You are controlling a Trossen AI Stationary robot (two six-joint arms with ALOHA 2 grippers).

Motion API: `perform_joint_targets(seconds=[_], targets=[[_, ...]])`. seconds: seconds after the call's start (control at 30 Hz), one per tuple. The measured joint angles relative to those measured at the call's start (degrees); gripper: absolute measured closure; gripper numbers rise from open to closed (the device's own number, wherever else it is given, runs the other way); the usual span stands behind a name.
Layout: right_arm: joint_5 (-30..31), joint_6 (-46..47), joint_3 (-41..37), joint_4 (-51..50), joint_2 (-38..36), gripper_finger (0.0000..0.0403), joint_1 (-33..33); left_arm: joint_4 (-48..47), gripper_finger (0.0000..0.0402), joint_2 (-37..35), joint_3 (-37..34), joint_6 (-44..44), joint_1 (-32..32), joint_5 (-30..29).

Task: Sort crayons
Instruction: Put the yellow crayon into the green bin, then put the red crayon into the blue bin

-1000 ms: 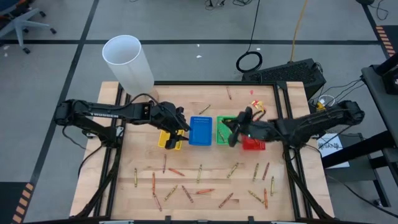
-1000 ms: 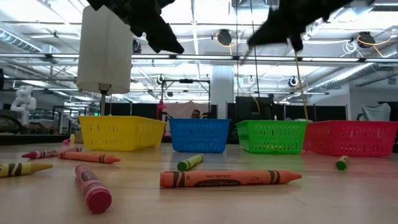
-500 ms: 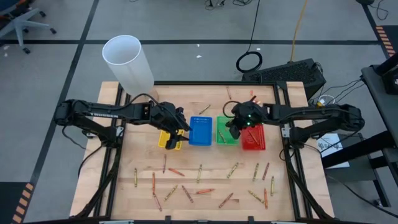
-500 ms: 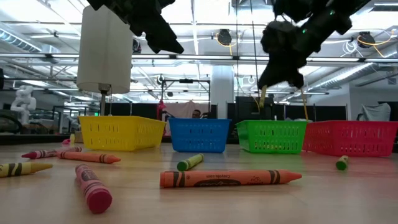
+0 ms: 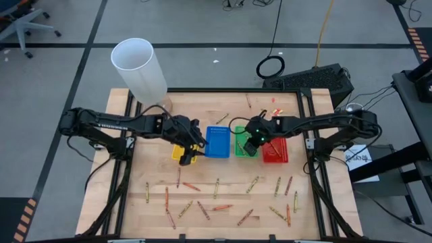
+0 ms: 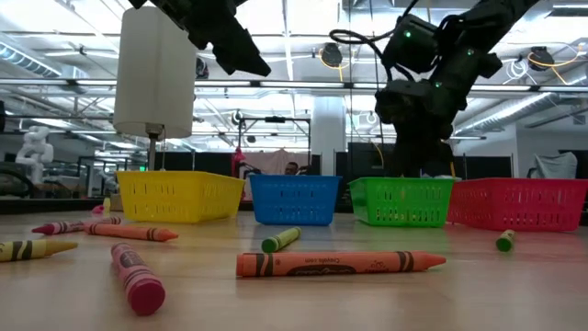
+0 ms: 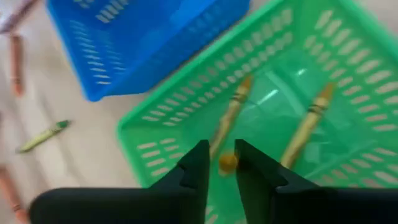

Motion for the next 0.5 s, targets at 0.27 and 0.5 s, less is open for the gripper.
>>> perform_joint_targets(seconds=[0.27, 0.5], targets=[[0.3, -3.5, 0.6, 1.0, -1.5, 0.0267, 0.0, 0.2, 0.0183, 0.0, 0.0, 2.2, 0.0, -1.6], [7.6, -16.5, 5.3, -0.3, -3.0, 0.0258, -1.3, 0.6, 0.0183, 0.0, 0.1, 4.2, 0.1, -9.6]])
